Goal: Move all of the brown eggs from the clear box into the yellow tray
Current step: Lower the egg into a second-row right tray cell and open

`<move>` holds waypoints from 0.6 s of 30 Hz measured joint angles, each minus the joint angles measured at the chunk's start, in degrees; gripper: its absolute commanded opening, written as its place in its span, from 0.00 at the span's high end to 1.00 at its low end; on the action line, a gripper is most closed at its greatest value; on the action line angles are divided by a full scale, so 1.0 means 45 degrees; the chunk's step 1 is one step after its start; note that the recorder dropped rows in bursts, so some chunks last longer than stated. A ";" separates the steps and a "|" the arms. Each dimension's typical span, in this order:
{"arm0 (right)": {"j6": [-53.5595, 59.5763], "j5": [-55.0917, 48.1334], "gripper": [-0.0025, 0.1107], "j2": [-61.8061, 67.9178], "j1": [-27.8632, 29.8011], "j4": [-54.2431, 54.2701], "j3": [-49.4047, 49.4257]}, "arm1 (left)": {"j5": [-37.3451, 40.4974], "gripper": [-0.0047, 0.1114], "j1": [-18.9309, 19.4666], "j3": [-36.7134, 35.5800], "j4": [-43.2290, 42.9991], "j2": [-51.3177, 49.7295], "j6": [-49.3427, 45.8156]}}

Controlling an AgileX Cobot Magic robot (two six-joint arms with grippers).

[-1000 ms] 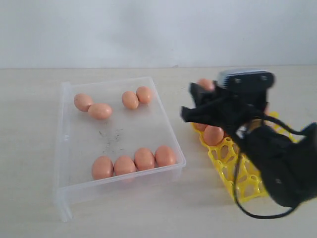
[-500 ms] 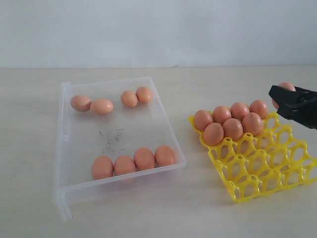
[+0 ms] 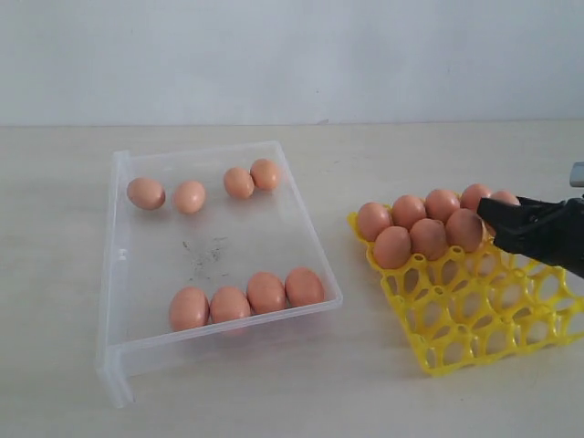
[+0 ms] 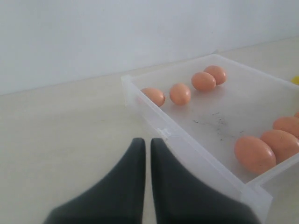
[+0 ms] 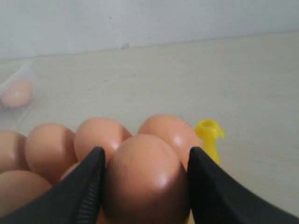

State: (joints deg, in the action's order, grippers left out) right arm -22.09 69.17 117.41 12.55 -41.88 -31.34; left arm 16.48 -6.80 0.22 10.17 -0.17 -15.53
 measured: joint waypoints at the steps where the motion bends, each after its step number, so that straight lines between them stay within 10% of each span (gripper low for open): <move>1: 0.0185 0.0033 0.98 0.0189 0.0000 0.0025 -0.0011 | 0.0000 0.93 0.0000 0.0000 0.0000 0.0000 0.0000; 13: 0.1192 0.0255 0.97 0.0671 0.0000 0.0414 -0.0041 | 0.0000 0.93 0.0000 0.0000 0.0000 0.0000 0.0000; 18: 0.1166 0.0255 0.77 0.0671 0.0000 0.0327 -0.0050 | 0.0000 0.93 0.0000 0.0000 0.0000 0.0000 0.0000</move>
State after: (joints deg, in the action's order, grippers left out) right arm -16.84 70.31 120.43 12.55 -40.41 -31.56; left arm 16.48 -6.80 0.22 10.17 -0.17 -15.53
